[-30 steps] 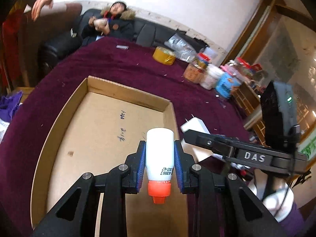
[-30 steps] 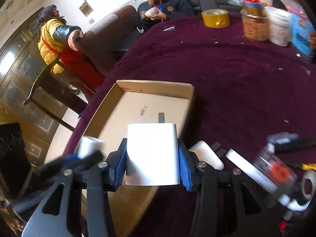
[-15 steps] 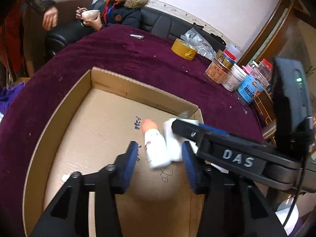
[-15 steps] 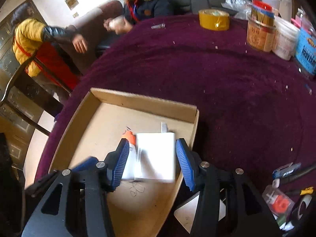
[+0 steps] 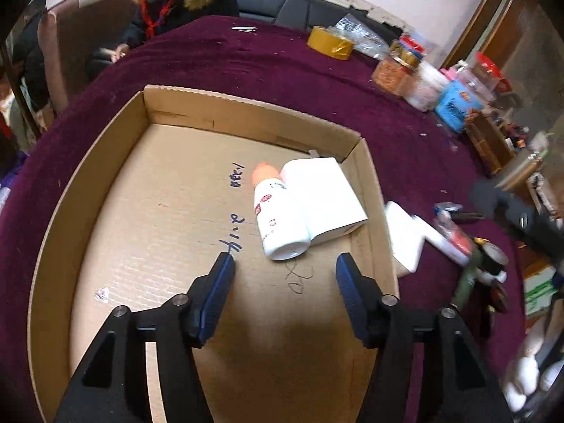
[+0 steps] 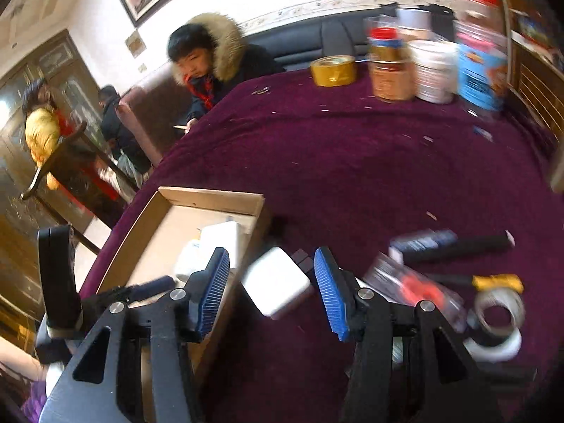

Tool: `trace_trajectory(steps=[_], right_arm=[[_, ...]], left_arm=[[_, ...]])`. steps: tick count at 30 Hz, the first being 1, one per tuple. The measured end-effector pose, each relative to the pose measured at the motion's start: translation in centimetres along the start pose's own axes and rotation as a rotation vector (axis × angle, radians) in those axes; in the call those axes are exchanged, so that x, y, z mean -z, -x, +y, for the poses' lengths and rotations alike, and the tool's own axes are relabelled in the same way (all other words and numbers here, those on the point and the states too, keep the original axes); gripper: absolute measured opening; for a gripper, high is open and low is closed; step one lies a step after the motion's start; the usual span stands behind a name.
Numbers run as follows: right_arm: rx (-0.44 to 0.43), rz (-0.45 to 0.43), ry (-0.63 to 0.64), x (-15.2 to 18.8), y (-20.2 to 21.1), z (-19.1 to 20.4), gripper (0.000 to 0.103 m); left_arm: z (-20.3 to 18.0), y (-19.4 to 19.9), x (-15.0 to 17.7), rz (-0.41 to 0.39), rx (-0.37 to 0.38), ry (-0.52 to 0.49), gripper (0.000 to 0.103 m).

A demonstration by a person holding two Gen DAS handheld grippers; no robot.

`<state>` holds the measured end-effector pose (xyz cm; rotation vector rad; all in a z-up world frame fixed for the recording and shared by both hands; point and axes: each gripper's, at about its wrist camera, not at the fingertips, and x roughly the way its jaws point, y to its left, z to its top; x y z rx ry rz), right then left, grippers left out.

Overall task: Organize rigid objects
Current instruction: 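Grasp the white power bank with the left gripper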

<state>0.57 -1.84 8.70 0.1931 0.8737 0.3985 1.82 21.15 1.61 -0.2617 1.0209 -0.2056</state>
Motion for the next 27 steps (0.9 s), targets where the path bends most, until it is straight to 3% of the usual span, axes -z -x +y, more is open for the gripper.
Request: trace_trajectory(steps=[3, 5, 8, 14, 20, 25, 27], right_arm=[[0.056, -0.069, -0.003, 1.3, 2.7, -2.6, 0.049], [0.101, -0.119, 0.001, 1.9, 4.3, -4.1, 0.049], [0.197, -0.204, -0.001, 2.8, 6.5, -6.8, 0.058], [0.352, -0.310, -0.086, 3.8, 7.9, -12.8, 0.060], [0.327, -0.328, -0.127, 3.8, 7.9, -15.2, 0.060], [0.272, -0.300, -0.086, 4.0, 7.3, -14.5, 0.060], [0.259, -0.301, -0.074, 4.2, 7.3, -14.2, 0.060]], left_arm=[[0.4, 0.7, -0.2, -0.018, 0.057, 0.019, 0.055], [-0.1, 2.3, -0.3, -0.074, 0.056, 0.010, 0.055], [-2.1, 4.1, -0.1, -0.115, 0.070, -0.023, 0.055], [-9.8, 3.5, 0.8, -0.115, -0.019, -0.237, 0.060], [-16.1, -0.7, 1.0, -0.058, -0.165, -0.434, 0.060], [-16.8, -4.2, -0.6, -0.053, -0.313, -0.469, 0.060], [-16.3, -5.7, -1.2, -0.012, -0.353, -0.483, 0.060]])
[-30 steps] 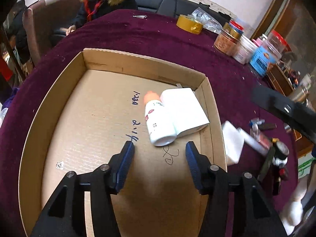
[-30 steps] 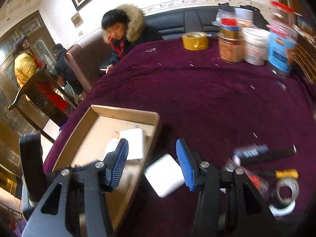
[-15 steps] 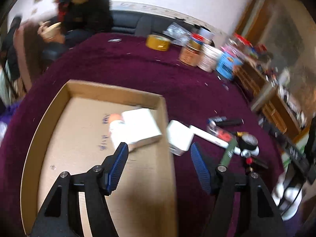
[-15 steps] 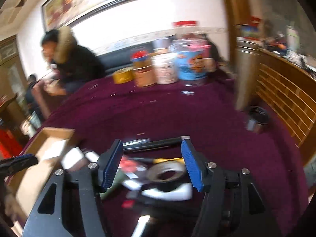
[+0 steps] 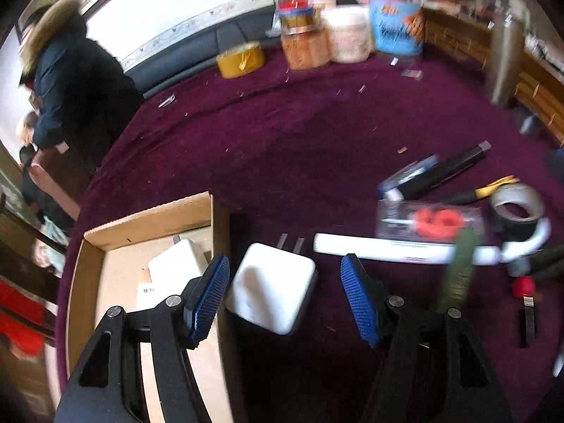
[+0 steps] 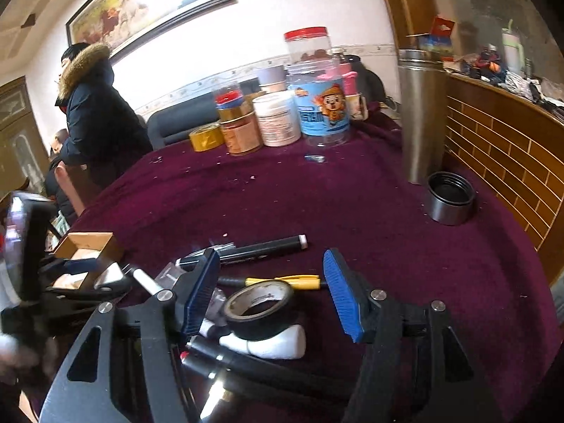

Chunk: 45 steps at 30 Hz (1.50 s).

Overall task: Organize rigid objects
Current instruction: 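Grasp the white power bank with the left gripper, then place the power bank in the tray while the right gripper carries the green cylinder there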

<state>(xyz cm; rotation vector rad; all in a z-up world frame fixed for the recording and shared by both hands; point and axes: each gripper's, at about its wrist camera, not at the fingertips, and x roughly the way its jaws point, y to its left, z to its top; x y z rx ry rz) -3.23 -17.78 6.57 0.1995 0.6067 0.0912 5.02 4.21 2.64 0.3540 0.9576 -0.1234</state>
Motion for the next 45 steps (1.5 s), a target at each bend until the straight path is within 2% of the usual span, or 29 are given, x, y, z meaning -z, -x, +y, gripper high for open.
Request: trace_trajectory(steps=[1, 3, 5, 9, 10, 11, 12, 13, 16, 17, 18, 22, 23, 24, 26, 27, 28, 29, 31, 34, 42, 45], right_arm=[[-0.002, -0.003, 0.002, 0.1, 0.1, 0.1, 0.060], [-0.007, -0.002, 0.002, 0.3, 0.4, 0.2, 0.060], [-0.016, 0.013, -0.009, 0.4, 0.2, 0.0, 0.060], [-0.010, 0.026, -0.033, 0.4, -0.1, -0.6, 0.060], [-0.005, 0.027, -0.039, 0.4, -0.1, -0.7, 0.060], [0.000, 0.027, -0.045, 0.4, 0.0, -0.9, 0.060], [0.005, 0.026, -0.051, 0.4, 0.0, -1.0, 0.060], [0.008, 0.023, -0.058, 0.4, 0.1, -1.2, 0.060], [0.011, 0.021, -0.068, 0.4, 0.2, -1.4, 0.060], [0.014, 0.023, -0.069, 0.4, 0.1, -1.4, 0.060], [0.017, 0.027, -0.067, 0.4, 0.1, -1.4, 0.060], [0.023, 0.038, -0.065, 0.5, -0.1, -1.4, 0.060], [0.022, 0.042, -0.064, 0.5, -0.2, -1.3, 0.060], [0.020, 0.045, -0.064, 0.5, -0.2, -1.3, 0.060], [0.019, 0.051, -0.062, 0.5, -0.3, -1.3, 0.060], [0.018, 0.054, -0.061, 0.5, -0.4, -1.2, 0.060], [0.017, 0.057, -0.060, 0.6, -0.4, -1.2, 0.060], [0.019, 0.060, -0.060, 0.5, -0.5, -1.2, 0.060], [0.023, 0.066, -0.058, 0.6, -0.6, -1.2, 0.060], [0.028, 0.063, -0.059, 0.5, -0.6, -1.2, 0.060], [0.077, 0.072, -0.036, 0.6, -1.1, -1.2, 0.060], [0.106, 0.050, -0.028, 0.6, -0.8, -1.3, 0.060]], left_arm=[[-0.1, -0.8, -0.2, 0.043, 0.020, -0.007, 0.060], [-1.0, -1.0, -0.1, 0.067, 0.008, -0.075, 0.066], [-1.5, -0.7, 0.2, 0.067, 0.001, -0.110, 0.064], [-1.4, 0.7, 1.0, 0.079, 0.141, -0.122, 0.061], [-1.3, 1.3, 1.3, 0.081, 0.196, -0.121, 0.059], [-1.1, 2.0, 1.6, 0.086, 0.270, -0.117, 0.048], [-0.9, 2.7, 1.7, 0.087, 0.326, -0.109, 0.043], [-0.4, 3.6, 1.9, 0.069, 0.350, -0.101, 0.043], [0.2, 5.7, 1.8, -0.030, 0.305, -0.105, 0.045], [0.1, 5.7, 1.7, -0.037, 0.291, -0.115, 0.050], [0.0, 5.4, 1.6, -0.032, 0.274, -0.121, 0.053], [-1.8, 3.2, 1.7, 0.005, 0.214, -0.137, 0.053], [-2.1, 2.6, 1.6, 0.003, 0.214, -0.128, 0.062], [-2.7, 1.8, 1.3, 0.008, 0.197, -0.124, 0.065], [-3.8, 0.4, 1.4, 0.039, 0.162, -0.134, 0.066], [-3.9, 0.4, 1.5, 0.018, 0.157, -0.117, 0.065], [-3.8, 0.4, 1.4, 0.024, 0.175, -0.103, 0.063], [-3.6, 0.4, 1.4, 0.041, 0.202, -0.083, 0.055], [-3.5, 0.8, 1.5, 0.052, 0.223, -0.074, 0.055], [-3.9, 2.3, 2.4, 0.005, 0.215, -0.086, 0.055], [-0.6, 9.7, 5.2, -0.166, 0.339, 0.098, 0.056], [1.4, 12.5, 7.2, -0.242, 0.381, 0.206, 0.056]])
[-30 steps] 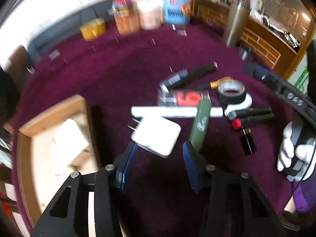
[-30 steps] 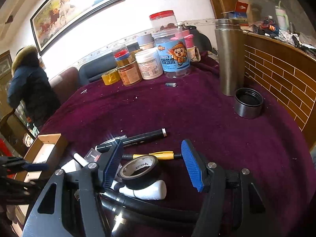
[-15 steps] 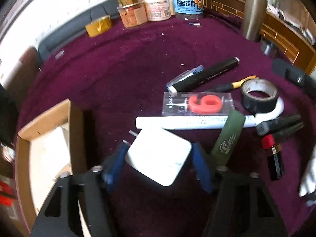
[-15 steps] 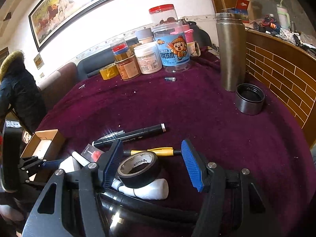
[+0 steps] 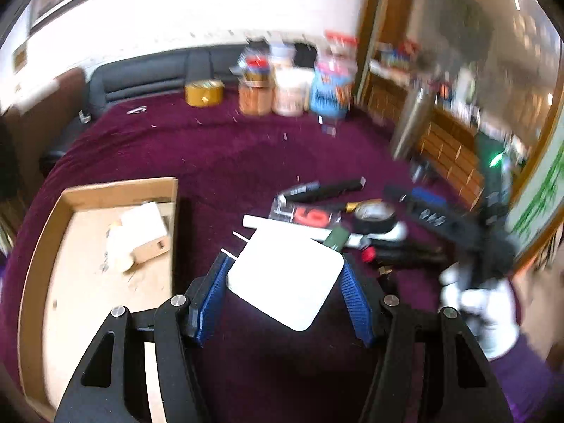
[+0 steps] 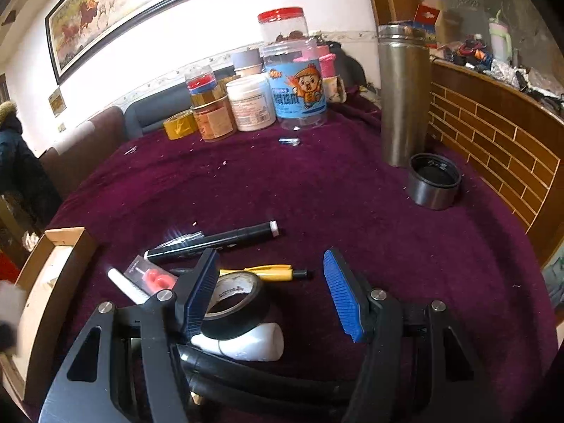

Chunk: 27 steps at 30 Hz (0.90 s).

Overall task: Organize rigid objects
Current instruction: 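Place the power bank in the tray while the right gripper carries the green cylinder there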

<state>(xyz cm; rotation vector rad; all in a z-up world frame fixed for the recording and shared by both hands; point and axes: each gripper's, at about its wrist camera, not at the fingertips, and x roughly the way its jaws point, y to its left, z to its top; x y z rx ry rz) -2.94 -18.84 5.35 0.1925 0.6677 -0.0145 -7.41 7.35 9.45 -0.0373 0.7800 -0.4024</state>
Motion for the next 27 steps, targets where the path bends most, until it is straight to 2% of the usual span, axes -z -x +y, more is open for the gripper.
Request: trace_trajectory(steps=[3, 7, 11, 13, 15, 17, 19, 21, 22, 25, 26, 27], right_arm=[[0.039, -0.006, 0.004, 0.1, 0.0, -0.1, 0.060], [0.060, 0.008, 0.039, 0.0, 0.8, 0.8, 0.057], [-0.144, 0.073, 0.044, 0.4, 3.4, 3.5, 0.058], [-0.284, 0.170, 0.027, 0.9, 3.2, 5.4, 0.058], [-0.355, 0.259, 0.001, 1.6, 2.0, 7.0, 0.058], [-0.339, 0.342, -0.028, 2.6, -0.2, 8.3, 0.057], [-0.276, 0.374, -0.043, 3.2, -2.0, 9.1, 0.057], [-0.205, 0.378, -0.068, 3.3, -3.4, 9.4, 0.057], [-0.164, 0.348, -0.066, 3.0, -3.7, 9.7, 0.057], [-0.066, 0.333, -0.050, 2.8, -4.7, 10.9, 0.056], [-0.034, 0.325, -0.030, 2.8, -5.0, 11.3, 0.050], [0.015, 0.313, 0.009, 3.1, -5.1, 11.9, 0.040]], left_arm=[[1.6, 1.9, 0.6, -0.053, 0.033, 0.112, 0.056], [2.9, 2.4, 1.3, -0.066, -0.005, 0.142, 0.056], [4.9, 3.9, 2.5, -0.098, -0.004, 0.186, 0.056], [5.5, 4.5, 3.1, -0.110, -0.002, 0.199, 0.056], [6.2, 5.1, 3.8, -0.125, 0.004, 0.215, 0.056], [6.7, 5.6, 4.7, -0.134, -0.004, 0.223, 0.056], [7.5, 5.9, 5.2, -0.131, -0.009, 0.236, 0.056], [8.4, 6.2, 5.7, -0.131, -0.015, 0.252, 0.056], [8.9, 6.3, 5.9, -0.133, -0.018, 0.261, 0.056], [10.2, 6.3, 6.4, -0.136, -0.007, 0.299, 0.056], [10.6, 6.1, 6.5, -0.135, 0.002, 0.311, 0.056], [10.9, 5.9, 6.6, -0.133, 0.012, 0.319, 0.056]])
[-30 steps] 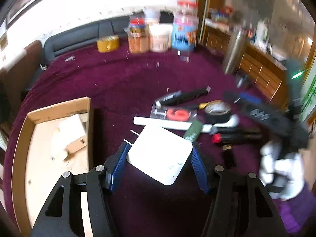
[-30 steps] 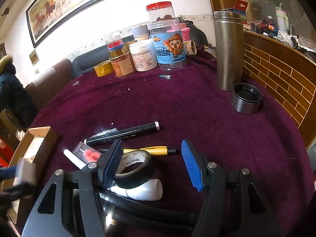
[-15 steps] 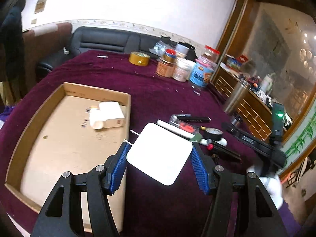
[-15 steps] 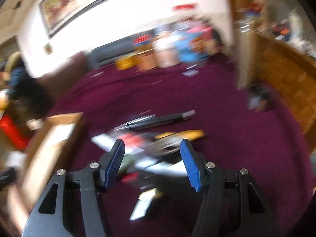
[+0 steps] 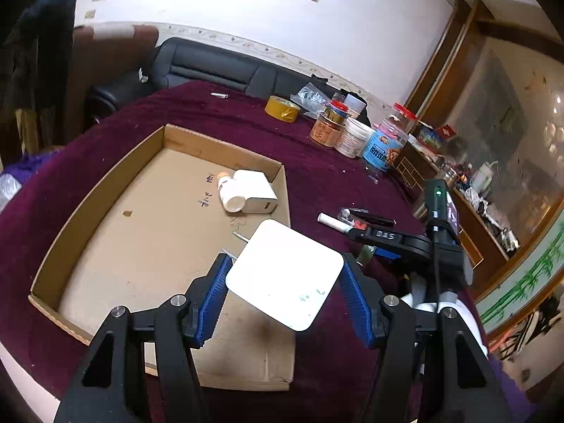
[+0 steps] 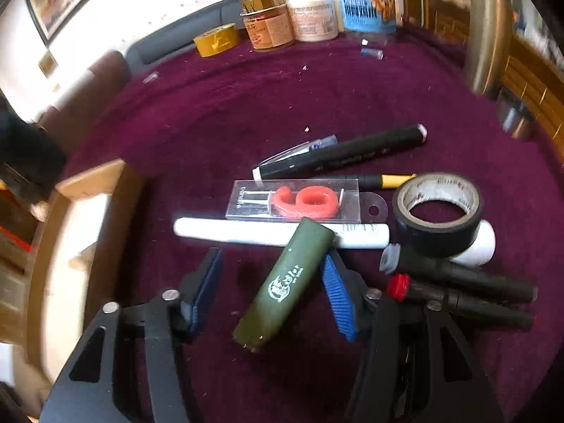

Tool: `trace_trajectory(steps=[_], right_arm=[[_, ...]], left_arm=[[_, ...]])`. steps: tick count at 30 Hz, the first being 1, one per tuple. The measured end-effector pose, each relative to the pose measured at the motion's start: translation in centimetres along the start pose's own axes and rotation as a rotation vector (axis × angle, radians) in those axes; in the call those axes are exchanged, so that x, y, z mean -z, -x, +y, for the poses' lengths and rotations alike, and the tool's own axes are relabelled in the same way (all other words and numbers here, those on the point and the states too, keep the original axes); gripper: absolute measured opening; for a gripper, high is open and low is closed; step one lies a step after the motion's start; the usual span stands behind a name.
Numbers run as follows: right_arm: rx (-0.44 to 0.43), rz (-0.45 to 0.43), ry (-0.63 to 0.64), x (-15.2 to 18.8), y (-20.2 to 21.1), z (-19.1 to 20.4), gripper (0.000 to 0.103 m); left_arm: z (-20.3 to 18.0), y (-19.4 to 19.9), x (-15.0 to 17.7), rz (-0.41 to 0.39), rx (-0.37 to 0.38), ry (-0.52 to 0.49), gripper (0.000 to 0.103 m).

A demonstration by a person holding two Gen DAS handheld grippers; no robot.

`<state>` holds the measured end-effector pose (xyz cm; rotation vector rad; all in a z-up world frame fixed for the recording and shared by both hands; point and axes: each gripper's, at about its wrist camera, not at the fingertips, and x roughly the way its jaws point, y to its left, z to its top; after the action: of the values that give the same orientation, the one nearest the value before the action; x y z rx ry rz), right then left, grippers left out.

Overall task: Organize rigid objects
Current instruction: 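Place the power bank in the tray while the right gripper carries the green cylinder there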

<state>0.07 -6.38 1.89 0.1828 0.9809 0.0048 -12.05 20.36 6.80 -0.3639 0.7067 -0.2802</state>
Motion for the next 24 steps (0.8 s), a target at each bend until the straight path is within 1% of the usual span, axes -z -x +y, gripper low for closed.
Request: trace_trajectory(steps=[1, 2, 3, 5, 7, 9, 13, 16, 20, 22, 24], right_arm=[[0.054, -0.014, 0.038, 0.4, -0.1, 0.5, 0.035], [0.077, -0.027, 0.063, 0.7, -0.1, 0.7, 0.030], [0.077, -0.038, 0.083, 1.1, 0.1, 0.6, 0.024], [0.054, -0.037, 0.070, 1.1, 0.5, -0.2, 0.016], [-0.023, -0.025, 0.028, 1.2, 1.1, -1.5, 0.016], [-0.044, -0.038, 0.025, 1.3, 2.2, -2.1, 0.017], [-0.114, -0.065, 0.028, 1.0, 4.2, -2.0, 0.017], [-0.215, -0.057, 0.015, 0.7, 5.3, -1.5, 0.017], [-0.382, -0.013, -0.006, -0.9, 5.9, 0.3, 0.017], [-0.449, 0.002, 0.015, -1.6, 6.4, 2.3, 0.017], [-0.502, 0.036, 0.040, -2.4, 6.0, 4.8, 0.017]], left_arm=[[0.2, -0.1, 0.1, 0.002, 0.008, 0.005, 0.056], [0.4, -0.2, 0.1, 0.004, 0.016, 0.005, 0.056], [0.6, -0.2, 0.1, 0.003, 0.017, 0.002, 0.056], [1.0, -0.4, 0.2, 0.006, 0.015, -0.002, 0.056], [1.3, -0.4, 0.1, 0.005, 0.021, 0.004, 0.056], [1.7, -0.1, 0.1, -0.003, 0.029, 0.008, 0.056], [2.3, 0.5, -0.2, -0.016, 0.041, 0.017, 0.056], [2.8, 1.2, -1.1, -0.016, 0.042, 0.019, 0.056], [3.3, 2.5, -3.2, -0.038, 0.003, -0.005, 0.056], [3.7, 3.1, -4.4, -0.055, -0.029, -0.022, 0.056], [4.3, 3.1, -5.6, -0.074, -0.079, -0.053, 0.056]])
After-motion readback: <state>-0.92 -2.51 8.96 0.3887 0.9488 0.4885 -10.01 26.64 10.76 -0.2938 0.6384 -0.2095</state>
